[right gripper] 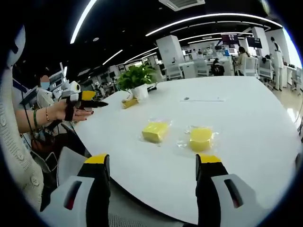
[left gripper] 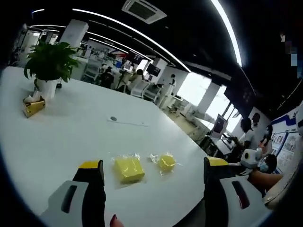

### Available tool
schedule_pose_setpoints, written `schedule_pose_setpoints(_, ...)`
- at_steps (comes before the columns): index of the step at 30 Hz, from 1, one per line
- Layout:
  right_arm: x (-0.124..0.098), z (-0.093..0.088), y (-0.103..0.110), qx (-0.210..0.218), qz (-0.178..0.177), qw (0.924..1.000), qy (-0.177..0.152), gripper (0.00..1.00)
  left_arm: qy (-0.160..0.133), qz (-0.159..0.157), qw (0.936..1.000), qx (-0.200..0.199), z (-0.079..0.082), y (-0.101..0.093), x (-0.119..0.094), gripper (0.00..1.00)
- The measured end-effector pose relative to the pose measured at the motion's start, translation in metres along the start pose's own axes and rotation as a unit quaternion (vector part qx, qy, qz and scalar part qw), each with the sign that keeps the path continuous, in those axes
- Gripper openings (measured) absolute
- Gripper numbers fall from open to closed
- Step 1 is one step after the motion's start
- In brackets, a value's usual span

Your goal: Compare the silicone blocks by pressing each to a similar depth, holding the contact briefly, and releasing to observe deformation and rebound differences across the visible hardness samples.

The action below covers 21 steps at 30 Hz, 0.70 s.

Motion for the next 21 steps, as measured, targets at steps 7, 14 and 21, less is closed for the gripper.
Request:
schedule_pose_setpoints(7, 0.008, 0.003, -0.006, 0.004, 0.001, 0.9999, 0.014, 0.68, 0.009, -0.005, 0.9992, -0.04, -0.007, 0.022, 0.042, 0.87)
schedule_pose_setpoints(14, 0.011, 0.006, -0.012, 0.008, -0.001, 0.9997, 0.023, 0.68, 0.043, -0.014, 0.9981, -0.042, -0.019, 0.039, 0.079, 0.87)
schedule_pose_setpoints(21, 0.015, 0.008, -0.021, 0.013, -0.007, 0.9994, 0.031, 0.67, 0.07, -0.025, 0.9946, -0.073, -0.037, 0.06, 0.117, 0.85)
Point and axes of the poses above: the point that each gripper's makers call its tool centre point, and the gripper's own axes: x roughly forward along the fingers, y roughly to its left, z roughly out of its top, the point moved 10 cm from there along -x, roughly backward along the fingers, and after that the axes turned 14 degrees about x, right-handed, at the moved point
